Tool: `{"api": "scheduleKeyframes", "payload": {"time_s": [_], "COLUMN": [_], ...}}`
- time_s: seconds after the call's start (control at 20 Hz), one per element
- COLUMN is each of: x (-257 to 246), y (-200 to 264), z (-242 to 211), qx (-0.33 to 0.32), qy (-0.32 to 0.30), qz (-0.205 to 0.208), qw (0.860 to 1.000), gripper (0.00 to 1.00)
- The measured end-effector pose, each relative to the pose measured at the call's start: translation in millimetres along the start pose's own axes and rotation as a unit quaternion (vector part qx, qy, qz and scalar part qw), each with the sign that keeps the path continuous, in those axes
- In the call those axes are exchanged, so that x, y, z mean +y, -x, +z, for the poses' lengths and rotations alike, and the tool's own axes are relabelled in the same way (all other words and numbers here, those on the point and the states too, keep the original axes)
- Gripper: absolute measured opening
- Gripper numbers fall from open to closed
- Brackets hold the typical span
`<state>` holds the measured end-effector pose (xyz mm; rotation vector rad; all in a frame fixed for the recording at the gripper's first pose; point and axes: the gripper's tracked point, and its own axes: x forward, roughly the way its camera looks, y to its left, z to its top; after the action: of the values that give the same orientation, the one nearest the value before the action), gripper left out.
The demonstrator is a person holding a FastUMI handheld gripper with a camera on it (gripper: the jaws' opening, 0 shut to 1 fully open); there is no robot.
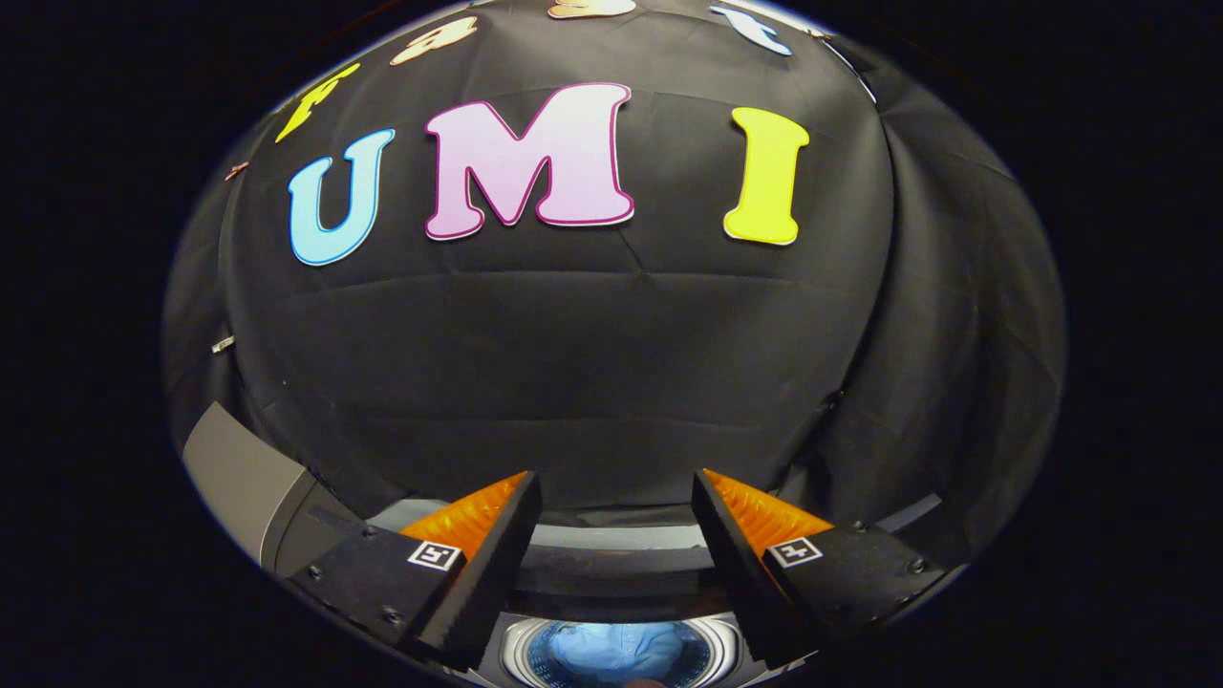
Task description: Put the clothes into the washing machine and then close the washing machine lid.
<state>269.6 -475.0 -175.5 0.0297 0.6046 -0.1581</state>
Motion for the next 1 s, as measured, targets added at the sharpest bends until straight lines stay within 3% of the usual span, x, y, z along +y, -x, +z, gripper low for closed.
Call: {"api": "scheduleKeyframes", "payload": {"time_s": [1.0], "x": [7], "y": [10], "z": [-10], "qx": [-0.007], "qy": [0.005], "qz": [-0.003], "qw": [1.000], "gripper": [1.00]}}
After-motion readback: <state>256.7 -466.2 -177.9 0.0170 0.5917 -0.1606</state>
